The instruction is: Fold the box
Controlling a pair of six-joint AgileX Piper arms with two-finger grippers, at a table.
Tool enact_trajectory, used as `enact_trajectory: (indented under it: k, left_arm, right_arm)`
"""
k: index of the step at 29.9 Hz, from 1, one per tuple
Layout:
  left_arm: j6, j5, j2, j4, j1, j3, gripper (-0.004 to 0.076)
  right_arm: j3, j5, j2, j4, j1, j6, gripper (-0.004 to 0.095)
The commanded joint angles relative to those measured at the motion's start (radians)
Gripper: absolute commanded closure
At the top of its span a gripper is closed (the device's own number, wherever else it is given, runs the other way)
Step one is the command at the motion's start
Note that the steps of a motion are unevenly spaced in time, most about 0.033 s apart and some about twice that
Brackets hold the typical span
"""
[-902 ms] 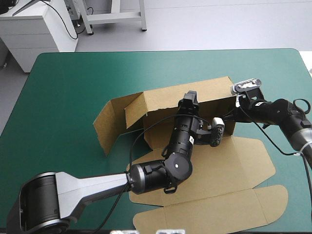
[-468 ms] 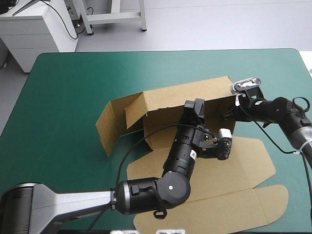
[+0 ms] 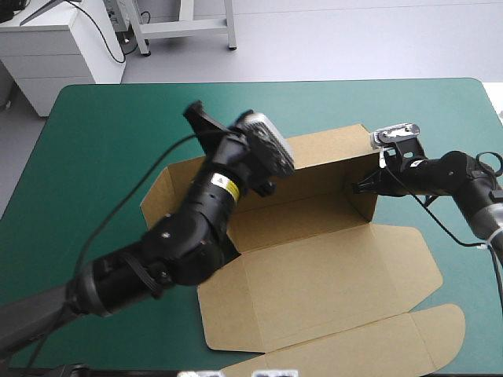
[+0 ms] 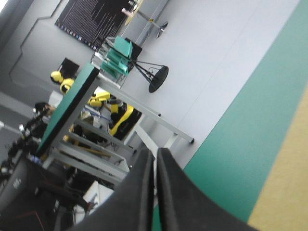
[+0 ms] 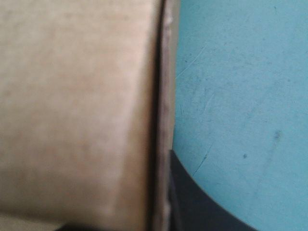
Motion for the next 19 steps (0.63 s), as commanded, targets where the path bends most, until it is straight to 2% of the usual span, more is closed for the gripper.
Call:
enact_trajectory:
  k: [1,6,14,19]
  left_arm:
    - [-0.003,-0.033,-0.075,-0.056,0.115,-0.094,0.0721]
    - [-0.003,-0.059,-0.100,-0.129,0.325,-0.151,0.0720]
    - [0.046,-0.123,-0.116,-0.551,0.726,-0.162,0.0720]
    - [0.127,-0.131,-0.114,-0.807,0.920,-0.158,0.0720]
  right_arm:
    - [-0.040,0.005,-0.086,0.039,0.002,0.042,0.0907]
    - [-0.112,0.127,-0.147,-0.054,0.002,0.190,0.0907]
    - [-0.329,0.383,-0.170,-0.108,0.002,0.329,0.0906]
    - [-0.403,0.487,-0.168,-0.112,0.002,0.368,0.0906]
